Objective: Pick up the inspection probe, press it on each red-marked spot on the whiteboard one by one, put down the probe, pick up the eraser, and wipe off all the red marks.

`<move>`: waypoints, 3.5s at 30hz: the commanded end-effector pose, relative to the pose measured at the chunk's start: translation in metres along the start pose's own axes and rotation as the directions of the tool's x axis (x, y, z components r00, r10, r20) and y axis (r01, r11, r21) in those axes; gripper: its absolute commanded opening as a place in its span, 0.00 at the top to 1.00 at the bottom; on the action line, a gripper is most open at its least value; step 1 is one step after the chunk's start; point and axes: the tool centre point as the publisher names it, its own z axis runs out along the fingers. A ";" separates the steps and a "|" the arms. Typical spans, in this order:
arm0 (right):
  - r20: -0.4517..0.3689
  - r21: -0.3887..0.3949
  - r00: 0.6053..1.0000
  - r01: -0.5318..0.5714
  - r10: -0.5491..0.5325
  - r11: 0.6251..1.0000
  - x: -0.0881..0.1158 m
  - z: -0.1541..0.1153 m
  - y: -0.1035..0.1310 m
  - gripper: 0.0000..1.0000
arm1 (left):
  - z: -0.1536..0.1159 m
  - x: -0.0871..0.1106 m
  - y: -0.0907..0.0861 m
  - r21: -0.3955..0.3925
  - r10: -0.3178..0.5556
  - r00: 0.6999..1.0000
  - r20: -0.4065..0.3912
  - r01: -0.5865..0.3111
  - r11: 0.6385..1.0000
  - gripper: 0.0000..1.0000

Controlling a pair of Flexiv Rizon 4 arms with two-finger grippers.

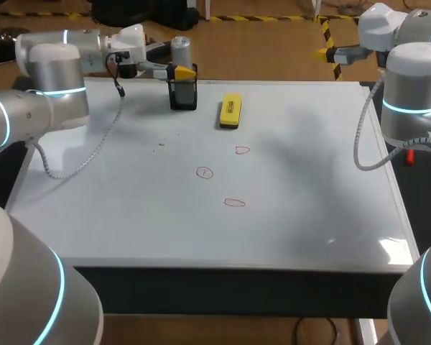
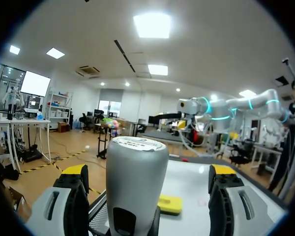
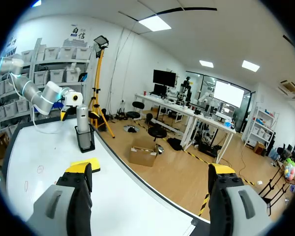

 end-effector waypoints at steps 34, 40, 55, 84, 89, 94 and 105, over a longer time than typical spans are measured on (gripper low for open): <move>-0.001 -0.001 1.000 0.000 0.000 1.000 0.000 0.000 0.000 0.00 | 0.000 -0.006 -0.015 -0.006 0.067 0.998 -0.001 -0.067 0.998 1.00; -0.001 -0.001 1.000 0.000 0.000 1.000 0.000 0.000 0.000 0.00 | -0.001 -0.007 -0.032 -0.005 0.102 0.995 -0.002 -0.102 0.995 1.00; -0.001 -0.001 1.000 0.000 0.000 1.000 0.000 0.000 0.000 0.00 | -0.005 -0.005 -0.085 -0.023 0.171 0.985 -0.008 -0.171 0.985 1.00; -0.001 -0.001 1.000 0.000 0.000 1.000 0.000 0.000 0.000 0.00 | -0.096 0.070 -0.143 -0.061 0.200 0.972 0.120 -0.193 0.979 1.00; -0.001 -0.001 1.000 0.000 0.000 1.000 0.000 0.000 0.000 0.00 | -0.112 0.085 -0.133 -0.052 0.192 0.970 0.149 -0.186 0.981 1.00; -0.001 -0.001 1.000 0.000 0.000 1.000 0.000 0.000 0.000 0.00 | -0.122 0.100 -0.119 -0.029 0.186 0.971 0.150 -0.184 0.983 1.00; -0.001 -0.001 1.000 0.000 0.000 1.000 0.000 0.000 0.000 0.00 | -0.140 0.116 -0.089 0.002 0.185 0.977 0.102 -0.186 0.983 1.00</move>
